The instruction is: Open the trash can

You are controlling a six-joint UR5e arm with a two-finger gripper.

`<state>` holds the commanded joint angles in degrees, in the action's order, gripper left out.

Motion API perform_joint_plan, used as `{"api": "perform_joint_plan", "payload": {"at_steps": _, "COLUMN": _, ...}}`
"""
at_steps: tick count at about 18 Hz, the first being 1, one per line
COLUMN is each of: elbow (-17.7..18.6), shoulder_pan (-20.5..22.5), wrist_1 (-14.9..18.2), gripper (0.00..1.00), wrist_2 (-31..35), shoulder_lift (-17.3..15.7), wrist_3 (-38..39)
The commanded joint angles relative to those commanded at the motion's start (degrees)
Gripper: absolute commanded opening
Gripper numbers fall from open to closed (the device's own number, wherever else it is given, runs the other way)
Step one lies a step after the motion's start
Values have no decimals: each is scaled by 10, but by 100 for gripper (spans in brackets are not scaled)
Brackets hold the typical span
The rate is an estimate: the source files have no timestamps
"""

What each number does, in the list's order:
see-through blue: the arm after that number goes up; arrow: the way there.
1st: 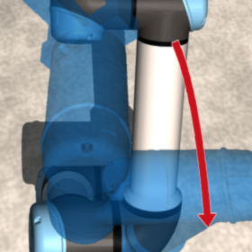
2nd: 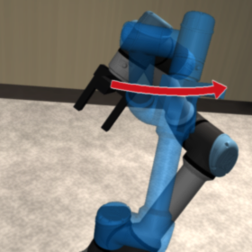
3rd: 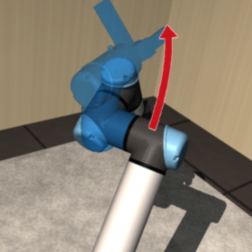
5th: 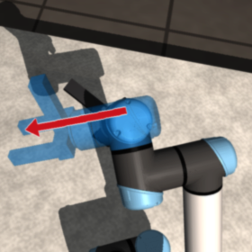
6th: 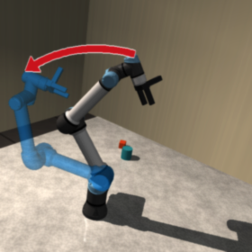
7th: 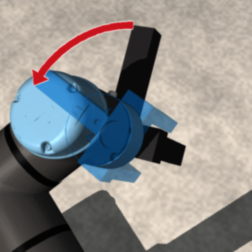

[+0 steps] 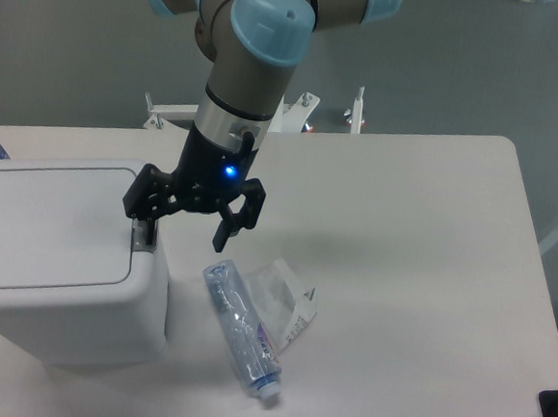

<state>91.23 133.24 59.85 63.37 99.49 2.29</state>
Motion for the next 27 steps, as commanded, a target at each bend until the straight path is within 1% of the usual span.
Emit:
{"api": "perform_joint_plan", "payload": {"at_steps": 8, "elbow": -4, "shoulder_pan": 3, "wrist_1": 1, "gripper": 100, "wrist_2": 0, "shoulder_lift": -1, "wrist_3": 0}}
{"api": "perform_joint_plan", "payload": {"at_steps": 9, "elbow": -7, "shoulder_pan": 5, "wrist_1": -4, "gripper": 100, "wrist_2": -2, "shoulder_lift": -1, "wrist_3": 0}}
{"api": "perform_joint_plan", "payload": {"at_steps": 10, "elbow": -9, "shoulder_pan": 9, "wrist_1": -17, "gripper": 100, "wrist_2": -3, "shoulder_lift": -3, "wrist_3": 3}}
{"api": "perform_joint_plan", "payload": {"at_steps": 11, "elbow": -14, "shoulder_pan": 12, "wrist_1": -31, "gripper": 100, "wrist_2": -4, "shoulder_lift": -4, "wrist_3": 6}}
{"api": "perform_joint_plan", "payload": {"at_steps": 12, "elbow": -21, "shoulder_pan": 16, "wrist_1": -36, "gripper": 100, "wrist_2": -4, "shoulder_lift": -4, "wrist_3": 7}}
{"api": "perform_joint_plan", "payload": {"at_steps": 15, "elbow": -47, "shoulder_pan": 21, "wrist_1": -36, "gripper": 100, "wrist_2": 0, "shoulder_lift": -4, "wrist_3": 6}}
{"api": "perform_joint_plan", "payload": {"at_steps": 22, "elbow": -116, "shoulder_pan": 85, "wrist_1": -44, "gripper": 100, "wrist_2": 3, "shoulder_lift": -3, "wrist_3": -3}}
{"api": "perform_joint_plan", "payload": {"at_steps": 25, "elbow": -120, "shoulder_pan": 108, "wrist_1": -41, "gripper": 100, "wrist_2": 4, "shoulder_lift": -3, "wrist_3": -53}}
{"api": "perform_joint_plan", "payload": {"at_steps": 27, "elbow": -119, "shoulder_pan": 119, "wrist_1": -38, "gripper": 100, "wrist_2": 27, "shoulder_lift": -4, "wrist_3": -88}}
